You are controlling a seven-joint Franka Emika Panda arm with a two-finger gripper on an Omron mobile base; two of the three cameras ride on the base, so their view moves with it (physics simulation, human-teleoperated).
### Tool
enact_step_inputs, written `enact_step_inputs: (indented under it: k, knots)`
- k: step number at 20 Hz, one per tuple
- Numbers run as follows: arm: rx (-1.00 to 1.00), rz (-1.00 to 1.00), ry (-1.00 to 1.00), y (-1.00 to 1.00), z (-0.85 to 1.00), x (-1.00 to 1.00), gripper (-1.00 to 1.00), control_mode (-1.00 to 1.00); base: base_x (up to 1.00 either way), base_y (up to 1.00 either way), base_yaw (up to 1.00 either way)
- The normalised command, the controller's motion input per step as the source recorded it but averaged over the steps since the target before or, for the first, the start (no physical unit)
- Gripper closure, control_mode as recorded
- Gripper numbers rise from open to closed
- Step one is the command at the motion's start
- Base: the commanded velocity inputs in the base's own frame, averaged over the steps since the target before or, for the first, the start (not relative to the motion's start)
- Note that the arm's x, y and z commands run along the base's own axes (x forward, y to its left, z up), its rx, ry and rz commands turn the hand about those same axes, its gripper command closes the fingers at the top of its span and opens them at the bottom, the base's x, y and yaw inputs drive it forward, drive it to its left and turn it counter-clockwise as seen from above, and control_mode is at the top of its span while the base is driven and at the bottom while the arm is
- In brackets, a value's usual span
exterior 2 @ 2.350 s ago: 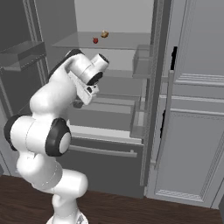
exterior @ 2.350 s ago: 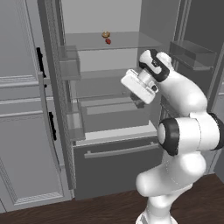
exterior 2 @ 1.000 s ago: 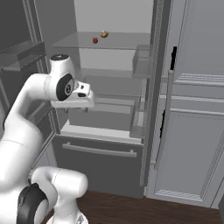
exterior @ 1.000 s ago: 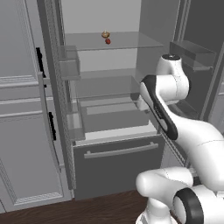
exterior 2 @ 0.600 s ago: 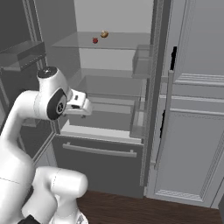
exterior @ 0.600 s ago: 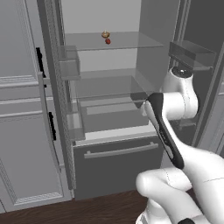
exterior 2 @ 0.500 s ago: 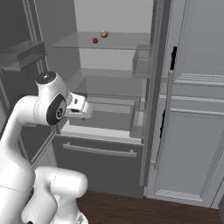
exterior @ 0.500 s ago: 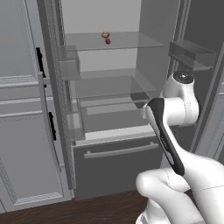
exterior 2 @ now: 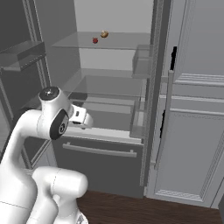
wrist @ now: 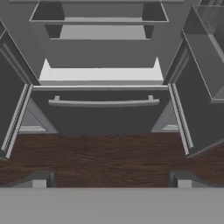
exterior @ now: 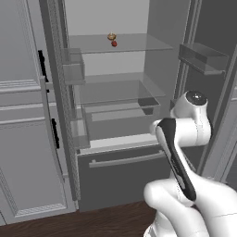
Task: Take the strawberry from the fridge and place it on top of the pancake, located on the dining counter.
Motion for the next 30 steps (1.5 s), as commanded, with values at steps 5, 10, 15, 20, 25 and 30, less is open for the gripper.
enact_step_inputs:
  k: [5, 10, 15, 20, 25, 30]
  knots:
    - [0.0, -0.03, 0.0, 0.01, -0.16, -0.27, -1.0, -1.0, 0.0, 0.0, 0.0]
    - [0.0, 0.0, 0.0, 0.01, -0.15, -0.05, -1.0, -1.0, 0.0, 0.0, 0.0]
    - [0.0, 0.0, 0.0, 0.0, 0.0, 0.0, -1.0, -1.0, 0.0, 0.0, 0.0]
    - [0.0, 0.0, 0.0, 0.0, 0.0, 0.02, -1.0, 1.0, 0.49, 0.11, 0.02]
    - [0.0, 0.0, 0.0, 0.0, 0.0, 0.0, -1.0, 1.0, 0.91, 0.21, 0.01]
    - [0.0, 0.0, 0.0, 0.0, 0.0, 0.0, -1.0, 1.0, 0.81, 0.2, 0.0]
